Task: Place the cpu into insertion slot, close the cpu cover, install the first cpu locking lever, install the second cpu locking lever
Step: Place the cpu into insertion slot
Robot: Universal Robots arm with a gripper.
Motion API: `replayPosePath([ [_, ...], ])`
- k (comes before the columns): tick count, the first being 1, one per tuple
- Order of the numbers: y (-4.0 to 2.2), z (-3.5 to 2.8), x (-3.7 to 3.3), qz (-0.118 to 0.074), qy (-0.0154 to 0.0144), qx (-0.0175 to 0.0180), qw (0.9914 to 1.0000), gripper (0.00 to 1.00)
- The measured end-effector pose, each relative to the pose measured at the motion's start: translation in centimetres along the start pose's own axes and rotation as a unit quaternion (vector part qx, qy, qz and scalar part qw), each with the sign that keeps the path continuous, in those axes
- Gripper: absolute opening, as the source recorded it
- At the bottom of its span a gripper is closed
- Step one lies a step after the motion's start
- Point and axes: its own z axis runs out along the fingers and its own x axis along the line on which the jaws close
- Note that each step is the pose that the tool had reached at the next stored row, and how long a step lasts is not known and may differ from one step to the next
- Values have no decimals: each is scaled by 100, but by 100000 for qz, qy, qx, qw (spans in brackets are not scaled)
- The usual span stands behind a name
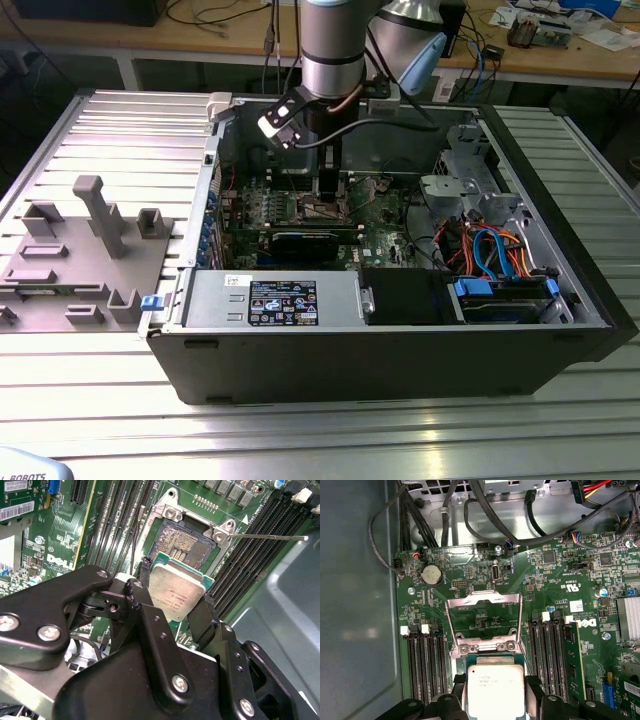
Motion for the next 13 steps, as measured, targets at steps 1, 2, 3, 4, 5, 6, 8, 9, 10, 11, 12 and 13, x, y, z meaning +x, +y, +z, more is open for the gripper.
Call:
replayPosePath([
  [1,0,2,0,4,-1,0,100000,55],
  [2,0,4,0,12,-2,0,100000,55],
  [3,0,6,0,18,-2,-2,100000,55],
  [4,-1,7,0,23,-2,0,100000,55],
  [5,-1,10,0,30,-1,0,100000,55],
  [6,-1,13,0,38,-2,0,100000,55],
  [8,-1,18,0,52,-3,0,100000,55],
  [9,-1,23,0,65,-4,-2,100000,55],
  [10,-2,26,0,72,-6,1,100000,55],
  [11,-2,28,0,79,-6,-1,100000,55],
  [12,-2,30,0,87,-6,-1,100000,55],
  [13,-2,33,0,90,-5,-2,100000,55],
])
